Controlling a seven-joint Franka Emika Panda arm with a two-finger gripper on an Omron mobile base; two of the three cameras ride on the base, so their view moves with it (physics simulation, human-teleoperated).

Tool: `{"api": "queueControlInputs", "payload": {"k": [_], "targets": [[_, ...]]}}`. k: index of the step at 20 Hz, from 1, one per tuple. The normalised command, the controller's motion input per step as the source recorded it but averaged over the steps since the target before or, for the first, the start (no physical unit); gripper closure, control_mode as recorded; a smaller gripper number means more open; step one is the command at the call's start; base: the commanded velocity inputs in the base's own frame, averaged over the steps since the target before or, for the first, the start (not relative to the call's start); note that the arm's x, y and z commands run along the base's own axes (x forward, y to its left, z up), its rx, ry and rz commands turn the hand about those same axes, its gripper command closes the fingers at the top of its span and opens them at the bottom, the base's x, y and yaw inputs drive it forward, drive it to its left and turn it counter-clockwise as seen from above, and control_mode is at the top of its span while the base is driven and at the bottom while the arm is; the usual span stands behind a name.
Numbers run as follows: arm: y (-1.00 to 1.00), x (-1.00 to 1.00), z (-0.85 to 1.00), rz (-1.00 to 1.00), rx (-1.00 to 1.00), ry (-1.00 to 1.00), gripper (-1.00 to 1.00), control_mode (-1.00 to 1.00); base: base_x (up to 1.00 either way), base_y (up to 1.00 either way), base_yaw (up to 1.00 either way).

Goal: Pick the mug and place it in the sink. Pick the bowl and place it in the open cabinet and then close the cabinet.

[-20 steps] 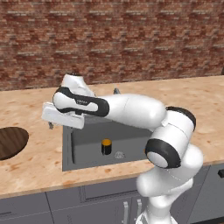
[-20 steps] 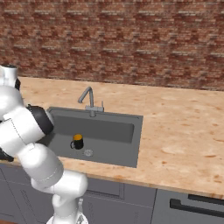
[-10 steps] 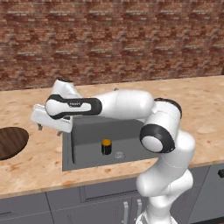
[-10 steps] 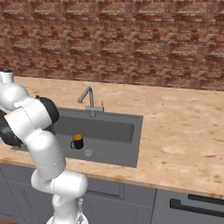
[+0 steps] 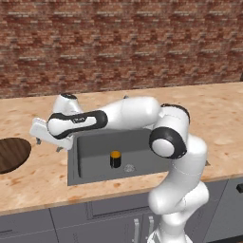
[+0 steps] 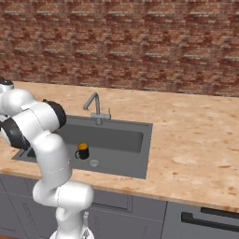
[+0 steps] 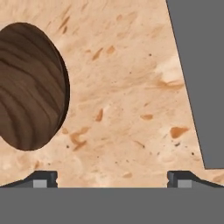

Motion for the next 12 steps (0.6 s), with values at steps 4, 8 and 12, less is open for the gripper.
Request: {"api": "queueControlInputs", "payload": {"k": [4,8,12], "targets": [[0.27,0.41,-0.01,0.00,-0.13,0.12,-1.00,-1.00,0.00,0.00,0.00],[0.43,0.40,0.00,-0.01,-0.20,0.15,-1.00,-1.00,0.00,0.00,0.00],[0.48,0.36,-0.01,-0.01,-0.17,0.10,-1.00,-1.00,0.00,0.00,0.00]]}}
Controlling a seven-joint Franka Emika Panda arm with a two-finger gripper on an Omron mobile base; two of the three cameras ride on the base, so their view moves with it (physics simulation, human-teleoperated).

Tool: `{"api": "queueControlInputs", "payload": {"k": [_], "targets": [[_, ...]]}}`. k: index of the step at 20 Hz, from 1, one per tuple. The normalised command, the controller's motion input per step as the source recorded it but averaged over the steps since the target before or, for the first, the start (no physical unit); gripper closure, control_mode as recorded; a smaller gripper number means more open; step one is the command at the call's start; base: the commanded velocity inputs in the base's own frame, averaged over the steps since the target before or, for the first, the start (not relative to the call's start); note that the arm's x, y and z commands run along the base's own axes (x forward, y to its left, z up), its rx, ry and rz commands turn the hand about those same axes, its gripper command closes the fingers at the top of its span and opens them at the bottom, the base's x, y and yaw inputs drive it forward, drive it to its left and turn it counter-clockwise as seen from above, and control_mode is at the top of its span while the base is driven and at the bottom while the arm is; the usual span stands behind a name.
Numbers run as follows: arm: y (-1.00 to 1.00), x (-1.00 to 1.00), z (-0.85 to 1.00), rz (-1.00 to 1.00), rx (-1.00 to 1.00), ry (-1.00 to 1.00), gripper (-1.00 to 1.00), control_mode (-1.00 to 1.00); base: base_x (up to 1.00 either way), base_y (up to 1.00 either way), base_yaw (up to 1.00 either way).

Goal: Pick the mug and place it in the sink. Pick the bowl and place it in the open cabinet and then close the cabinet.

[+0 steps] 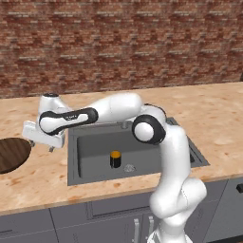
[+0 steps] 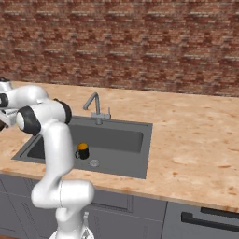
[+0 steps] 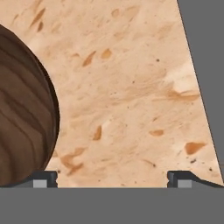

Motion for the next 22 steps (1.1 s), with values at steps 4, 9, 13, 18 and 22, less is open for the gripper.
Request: {"api": "queueControlInputs", "payload": {"k": [4,9,13,18,22], "targets": [[0.34,0.44,-0.13,0.00,-0.11,0.05,-1.00,-1.00,0.00,0.00,0.00],[0.06,0.30,-0.44,0.00,0.00,-0.02,-1.00,-1.00,0.00,0.00,0.00],[0.00,0.05,-0.43,0.00,0.09,-0.04,-1.00,-1.00,0.00,0.00,0.00],[0.00,0.01,-0.35,0.00,0.13,-0.03,-1.00,-1.00,0.00,0.00,0.00],[-0.02,0.04,-0.58,0.00,0.19,-0.02,-1.00,-1.00,0.00,0.00,0.00]]}}
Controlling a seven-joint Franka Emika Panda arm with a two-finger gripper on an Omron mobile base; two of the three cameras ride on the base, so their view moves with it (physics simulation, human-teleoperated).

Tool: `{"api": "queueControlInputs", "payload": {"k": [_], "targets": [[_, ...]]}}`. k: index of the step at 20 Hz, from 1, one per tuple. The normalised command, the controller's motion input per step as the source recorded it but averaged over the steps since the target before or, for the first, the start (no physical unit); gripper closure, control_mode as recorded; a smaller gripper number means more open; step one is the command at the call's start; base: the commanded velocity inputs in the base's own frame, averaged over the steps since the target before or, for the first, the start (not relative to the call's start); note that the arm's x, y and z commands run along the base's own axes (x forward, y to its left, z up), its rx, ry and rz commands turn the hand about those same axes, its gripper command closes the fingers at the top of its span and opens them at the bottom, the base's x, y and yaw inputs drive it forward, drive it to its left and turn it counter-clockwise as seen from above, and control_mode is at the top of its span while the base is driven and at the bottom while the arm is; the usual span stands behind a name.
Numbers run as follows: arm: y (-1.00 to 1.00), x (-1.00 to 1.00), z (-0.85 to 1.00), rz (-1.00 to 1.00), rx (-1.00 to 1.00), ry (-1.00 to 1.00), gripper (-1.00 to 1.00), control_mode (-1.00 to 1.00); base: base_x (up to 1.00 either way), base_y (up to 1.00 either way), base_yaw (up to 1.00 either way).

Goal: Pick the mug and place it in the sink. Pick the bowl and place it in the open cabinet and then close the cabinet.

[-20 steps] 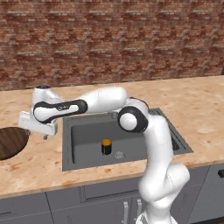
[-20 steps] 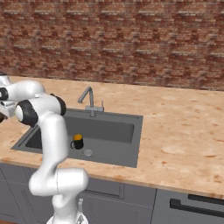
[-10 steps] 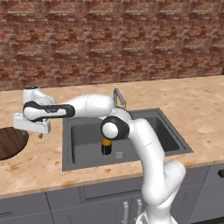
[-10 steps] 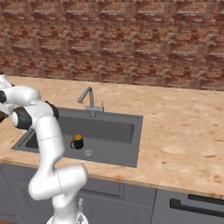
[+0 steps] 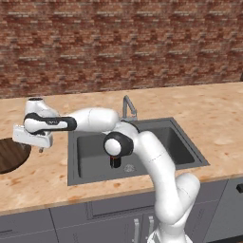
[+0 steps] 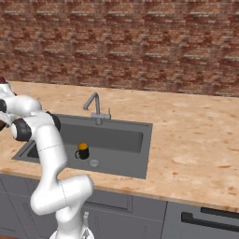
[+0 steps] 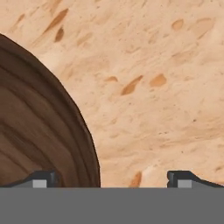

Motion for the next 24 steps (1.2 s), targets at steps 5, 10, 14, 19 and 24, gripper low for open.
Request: {"api": "queueControlInputs", "payload": {"k": [5,10,14,19,24], "targets": [[0.02,0.00,-0.49,0.00,0.02,-0.10,-1.00,-1.00,0.00,0.00,0.00],[0.27,0.02,-0.08,0.00,0.00,-0.06,-1.00,-1.00,0.00,0.00,0.00],[0.40,0.08,0.00,0.00,0.00,0.00,-1.00,-1.00,0.00,0.00,0.00],[0.38,0.13,-0.05,0.00,0.00,0.00,-1.00,-1.00,0.00,0.00,0.00],[0.39,0.14,-0.02,0.00,0.00,0.00,1.00,-1.00,0.00,0.00,0.00]]}}
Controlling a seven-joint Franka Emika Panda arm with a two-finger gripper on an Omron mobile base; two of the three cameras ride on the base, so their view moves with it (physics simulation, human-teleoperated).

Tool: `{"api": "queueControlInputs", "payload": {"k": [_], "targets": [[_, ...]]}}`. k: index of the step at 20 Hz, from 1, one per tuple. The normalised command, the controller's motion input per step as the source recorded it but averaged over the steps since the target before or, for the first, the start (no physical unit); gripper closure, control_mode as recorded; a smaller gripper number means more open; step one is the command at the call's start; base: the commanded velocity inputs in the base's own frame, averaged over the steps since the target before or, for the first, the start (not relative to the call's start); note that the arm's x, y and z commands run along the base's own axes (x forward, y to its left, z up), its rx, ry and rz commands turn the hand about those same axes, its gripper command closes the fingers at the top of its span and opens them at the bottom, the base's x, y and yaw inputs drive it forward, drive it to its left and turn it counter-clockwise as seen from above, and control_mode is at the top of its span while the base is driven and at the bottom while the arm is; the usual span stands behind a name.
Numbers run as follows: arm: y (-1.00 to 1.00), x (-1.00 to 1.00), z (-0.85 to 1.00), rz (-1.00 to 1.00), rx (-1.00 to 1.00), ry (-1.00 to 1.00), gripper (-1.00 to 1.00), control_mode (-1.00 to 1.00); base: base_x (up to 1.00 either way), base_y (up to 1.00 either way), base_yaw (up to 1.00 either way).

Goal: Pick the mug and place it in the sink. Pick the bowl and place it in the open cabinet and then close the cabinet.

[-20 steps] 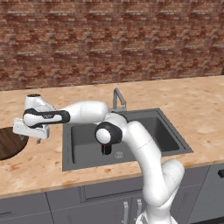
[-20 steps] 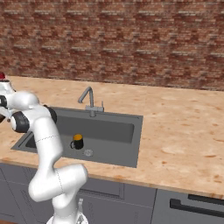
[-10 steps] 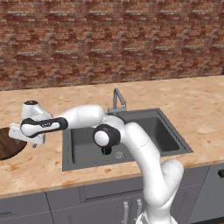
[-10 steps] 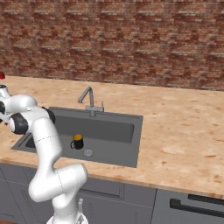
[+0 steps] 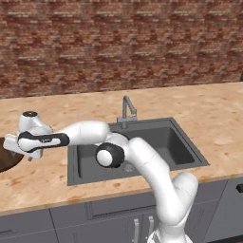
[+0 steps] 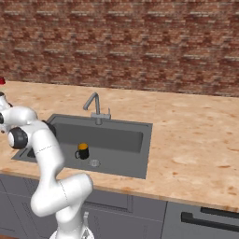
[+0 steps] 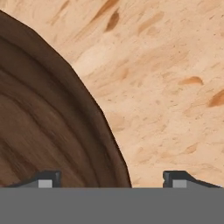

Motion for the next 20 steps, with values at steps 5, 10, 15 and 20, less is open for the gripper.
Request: {"api": "queueControlInputs", "payload": {"k": [5,10,15,20], "targets": [[0.07,0.02,-0.01,0.01,0.00,0.00,1.00,-1.00,0.00,0.00,0.00],[0.00,-0.01,0.02,0.00,0.00,0.00,1.00,-1.00,0.00,0.00,0.00],[-0.48,-0.63,0.17,-0.05,0.00,0.00,1.00,-1.00,0.00,0.00,0.00],[-0.93,-0.99,0.22,-0.07,0.00,0.00,1.00,-1.00,0.00,0.00,0.00]]}}
